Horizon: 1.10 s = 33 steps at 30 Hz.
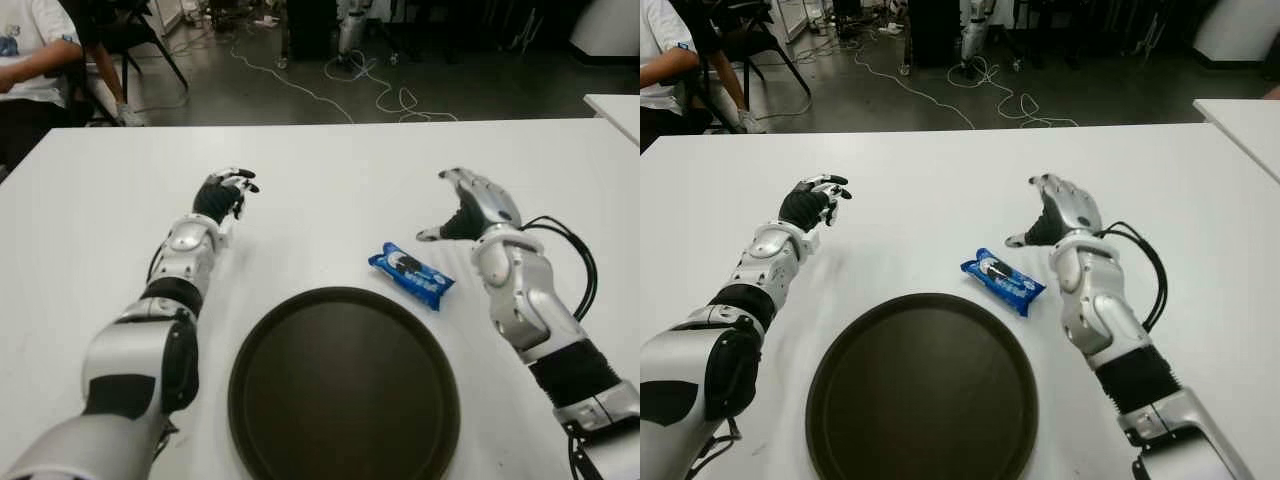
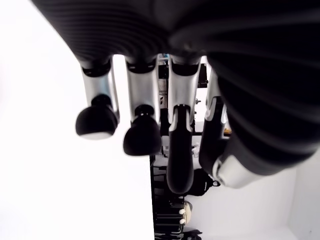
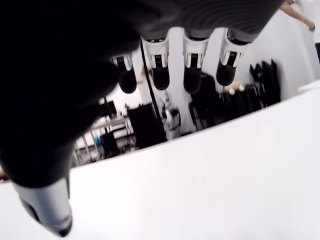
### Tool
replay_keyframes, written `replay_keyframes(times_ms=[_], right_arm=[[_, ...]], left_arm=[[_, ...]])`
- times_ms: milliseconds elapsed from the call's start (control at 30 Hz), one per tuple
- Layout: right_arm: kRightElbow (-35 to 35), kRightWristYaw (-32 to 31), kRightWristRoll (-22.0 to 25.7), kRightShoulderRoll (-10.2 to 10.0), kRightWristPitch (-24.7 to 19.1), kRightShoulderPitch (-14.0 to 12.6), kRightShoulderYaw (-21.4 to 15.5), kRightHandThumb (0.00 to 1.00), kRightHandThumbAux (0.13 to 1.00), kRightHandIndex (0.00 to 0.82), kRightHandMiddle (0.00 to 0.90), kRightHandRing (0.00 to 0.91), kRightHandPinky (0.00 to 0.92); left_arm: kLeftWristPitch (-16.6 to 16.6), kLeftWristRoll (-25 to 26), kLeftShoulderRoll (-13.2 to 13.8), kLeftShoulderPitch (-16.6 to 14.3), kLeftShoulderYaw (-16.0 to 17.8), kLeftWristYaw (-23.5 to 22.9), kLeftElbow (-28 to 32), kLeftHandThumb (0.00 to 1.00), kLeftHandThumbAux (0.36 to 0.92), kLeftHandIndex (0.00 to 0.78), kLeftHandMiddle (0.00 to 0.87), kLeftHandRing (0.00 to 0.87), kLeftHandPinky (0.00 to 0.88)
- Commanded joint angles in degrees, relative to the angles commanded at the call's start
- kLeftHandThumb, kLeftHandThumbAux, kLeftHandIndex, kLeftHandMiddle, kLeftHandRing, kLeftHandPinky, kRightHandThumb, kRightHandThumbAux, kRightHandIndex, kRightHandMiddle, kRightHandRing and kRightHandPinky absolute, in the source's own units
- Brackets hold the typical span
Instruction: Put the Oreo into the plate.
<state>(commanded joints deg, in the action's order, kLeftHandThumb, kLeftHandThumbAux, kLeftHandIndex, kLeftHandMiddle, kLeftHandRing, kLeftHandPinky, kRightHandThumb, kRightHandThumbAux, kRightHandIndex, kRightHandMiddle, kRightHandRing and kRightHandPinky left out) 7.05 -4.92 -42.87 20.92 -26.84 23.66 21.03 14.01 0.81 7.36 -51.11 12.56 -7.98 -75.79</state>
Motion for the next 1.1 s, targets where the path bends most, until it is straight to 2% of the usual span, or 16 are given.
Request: replay_keyframes(times_ms=[233, 633, 1100], right_arm=[[-1.2, -1.1, -0.3, -0.3, -0.3, -1.4, 0.8, 0.000, 0.749, 0.080, 0.108, 0.092, 0.040], [-1.5, -0.1, 0.4, -0.4, 4.3, -3.3, 1.0, 0.000, 0.744, 0.090, 0.109, 0.098, 0.059], [-1.7, 0.2, -0.9, -1.3, 3.0, -3.4, 1.0, 0.000, 0.740, 0.083, 0.095, 0.085, 0.056]], left_arm=[[0.0, 0.2, 0.1, 0.0, 0.2, -0.5, 0.0, 0.853, 0.663, 0.408, 0.544, 0.804, 0.833], [0.5, 0.2, 0.1, 0.1, 0.1, -0.6, 0.1, 0.855, 0.662, 0.412, 0.549, 0.802, 0.831], [0.5, -0.2, 0.2, 0.1, -0.2, -0.1, 0.1, 0.855, 0.661, 0.413, 0.551, 0.792, 0.821]])
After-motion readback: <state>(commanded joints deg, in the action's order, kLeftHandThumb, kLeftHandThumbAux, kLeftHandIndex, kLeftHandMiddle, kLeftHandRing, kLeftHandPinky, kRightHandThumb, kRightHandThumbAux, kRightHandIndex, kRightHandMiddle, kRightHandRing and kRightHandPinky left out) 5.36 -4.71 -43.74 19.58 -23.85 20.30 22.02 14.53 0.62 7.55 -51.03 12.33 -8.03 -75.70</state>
